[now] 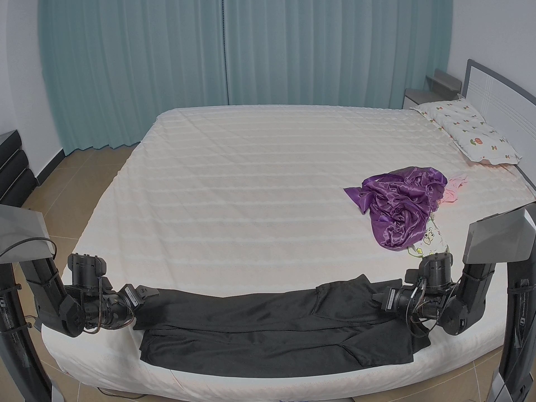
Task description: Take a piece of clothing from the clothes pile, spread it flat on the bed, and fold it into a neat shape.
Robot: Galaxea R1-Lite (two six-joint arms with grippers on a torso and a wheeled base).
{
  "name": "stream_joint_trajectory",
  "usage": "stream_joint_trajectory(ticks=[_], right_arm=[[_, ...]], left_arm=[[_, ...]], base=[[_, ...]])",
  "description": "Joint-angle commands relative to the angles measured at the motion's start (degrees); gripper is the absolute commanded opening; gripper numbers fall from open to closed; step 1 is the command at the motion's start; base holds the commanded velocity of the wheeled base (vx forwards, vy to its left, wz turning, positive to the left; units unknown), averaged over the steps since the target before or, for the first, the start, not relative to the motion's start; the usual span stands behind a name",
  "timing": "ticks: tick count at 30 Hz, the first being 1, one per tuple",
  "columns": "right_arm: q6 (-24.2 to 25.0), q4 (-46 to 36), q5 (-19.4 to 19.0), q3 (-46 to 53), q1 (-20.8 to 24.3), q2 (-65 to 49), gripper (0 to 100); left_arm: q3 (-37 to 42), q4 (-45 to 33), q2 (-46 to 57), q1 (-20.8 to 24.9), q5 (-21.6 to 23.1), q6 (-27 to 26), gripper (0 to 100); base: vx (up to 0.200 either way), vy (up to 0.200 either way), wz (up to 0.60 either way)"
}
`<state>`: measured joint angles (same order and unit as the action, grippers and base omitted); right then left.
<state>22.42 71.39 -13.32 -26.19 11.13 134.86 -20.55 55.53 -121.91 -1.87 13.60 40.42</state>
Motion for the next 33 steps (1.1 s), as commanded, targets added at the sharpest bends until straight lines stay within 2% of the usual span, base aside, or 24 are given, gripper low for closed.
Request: stream_joint_trajectory(ticks=[1, 6, 7, 14, 20, 21, 25, 27, 31, 33], right_arm=[[-0.8, 0.2, 0.0, 2.1, -1.6, -1.0, 0], [-1.4, 0.2, -0.2, 3.4, -2.3, -1.4, 0], [-1.6, 0.2, -0.4, 3.6, -2.3, -1.3, 100], [-0.4, 1.8, -0.7, 4.7, -2.3, -3.9, 100], [9.8, 7.2, -0.1, 13.3, -2.3, -9.4, 100], [12.6, 9.9, 0.0, 16.2, -2.3, -9.9, 100], [18.4, 18.6, -0.1, 22.8, -2.4, -9.4, 100], [20.1, 18.6, -0.1, 23.7, -2.4, -9.6, 100], [21.8, 18.6, -0.1, 23.7, -2.4, -9.4, 100], [22.1, 18.5, -0.2, 23.7, -2.4, -9.2, 100]], left_arm=[[0.4, 0.1, -0.1, 0.1, 0.0, -0.2, 100], [0.7, 0.1, 0.0, 0.3, -0.1, -0.2, 100], [0.7, 0.1, 0.0, 0.3, -0.1, -0.2, 100], [0.9, 0.3, 0.4, 0.3, -0.5, -0.4, 100], [3.5, 0.3, 1.7, 0.3, -0.3, -1.8, 100], [3.5, 0.3, 1.7, 0.3, -0.3, -1.8, 100], [4.0, 0.0, 1.8, 0.4, -0.3, -1.9, 100], [4.6, 0.1, 2.2, 0.5, -0.3, -2.0, 100], [6.0, 0.0, 3.6, 0.5, 0.2, -3.6, 100], [7.8, 0.3, 3.3, 0.7, 0.4, -6.8, 100]], base=[[0.000, 0.000, 0.00], [0.000, 0.000, 0.00], [0.000, 0.000, 0.00], [0.000, 0.000, 0.00], [0.000, 0.000, 0.00], [-0.200, 0.000, 0.00], [-0.200, 0.000, 0.00], [-0.200, 0.000, 0.00], [0.000, 0.000, 0.00], [0.000, 0.000, 0.00]])
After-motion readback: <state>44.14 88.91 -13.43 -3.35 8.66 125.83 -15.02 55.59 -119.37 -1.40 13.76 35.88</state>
